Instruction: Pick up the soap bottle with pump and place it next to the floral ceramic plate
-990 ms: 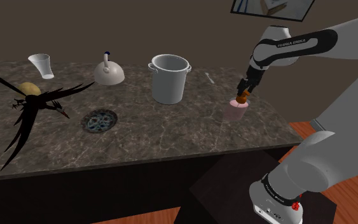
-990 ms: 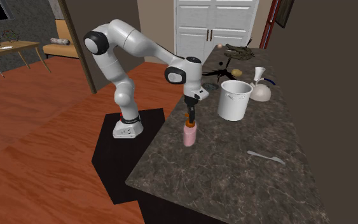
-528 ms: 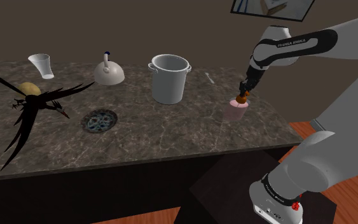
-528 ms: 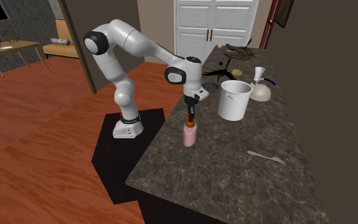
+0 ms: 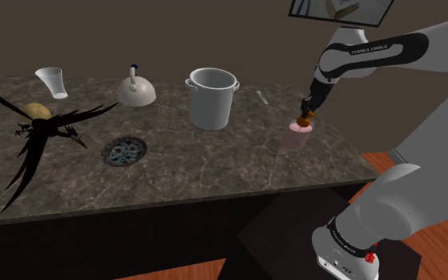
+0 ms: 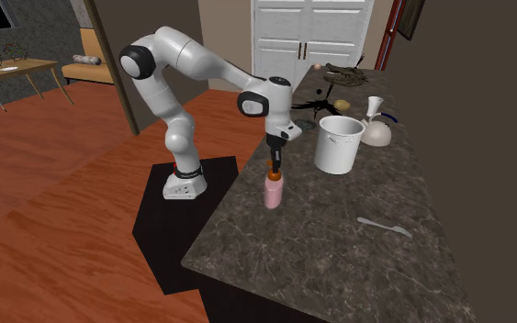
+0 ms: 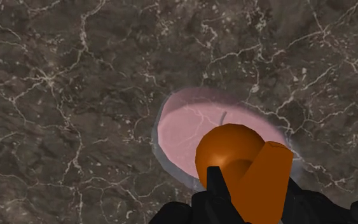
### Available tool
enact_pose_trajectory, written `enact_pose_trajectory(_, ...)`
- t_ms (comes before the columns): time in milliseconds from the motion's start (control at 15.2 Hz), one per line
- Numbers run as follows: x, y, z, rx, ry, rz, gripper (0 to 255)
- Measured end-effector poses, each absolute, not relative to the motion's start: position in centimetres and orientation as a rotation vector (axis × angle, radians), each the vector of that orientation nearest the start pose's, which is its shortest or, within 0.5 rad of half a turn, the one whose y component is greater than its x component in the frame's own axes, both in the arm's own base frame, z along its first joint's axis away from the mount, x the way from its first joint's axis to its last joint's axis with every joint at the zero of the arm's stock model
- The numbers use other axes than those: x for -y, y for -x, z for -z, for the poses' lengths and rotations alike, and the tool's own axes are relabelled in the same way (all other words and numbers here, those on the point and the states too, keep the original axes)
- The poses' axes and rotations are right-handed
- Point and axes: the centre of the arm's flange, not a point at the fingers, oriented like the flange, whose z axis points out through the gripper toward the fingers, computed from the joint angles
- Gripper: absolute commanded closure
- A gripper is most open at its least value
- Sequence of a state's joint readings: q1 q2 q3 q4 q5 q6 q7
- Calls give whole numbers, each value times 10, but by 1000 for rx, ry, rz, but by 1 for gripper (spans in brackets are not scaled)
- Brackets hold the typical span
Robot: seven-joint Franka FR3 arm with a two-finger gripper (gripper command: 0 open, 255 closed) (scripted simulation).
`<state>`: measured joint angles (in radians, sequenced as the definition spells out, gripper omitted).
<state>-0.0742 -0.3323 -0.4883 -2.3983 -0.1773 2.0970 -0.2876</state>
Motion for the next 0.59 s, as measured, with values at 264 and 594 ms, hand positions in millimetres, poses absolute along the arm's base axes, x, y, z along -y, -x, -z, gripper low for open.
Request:
enact_pose_trajectory(264,250,-373,-446,-255,3131,2,255)
enact_pose_trajectory(594,250,-372,-474,-255,3131,2,255)
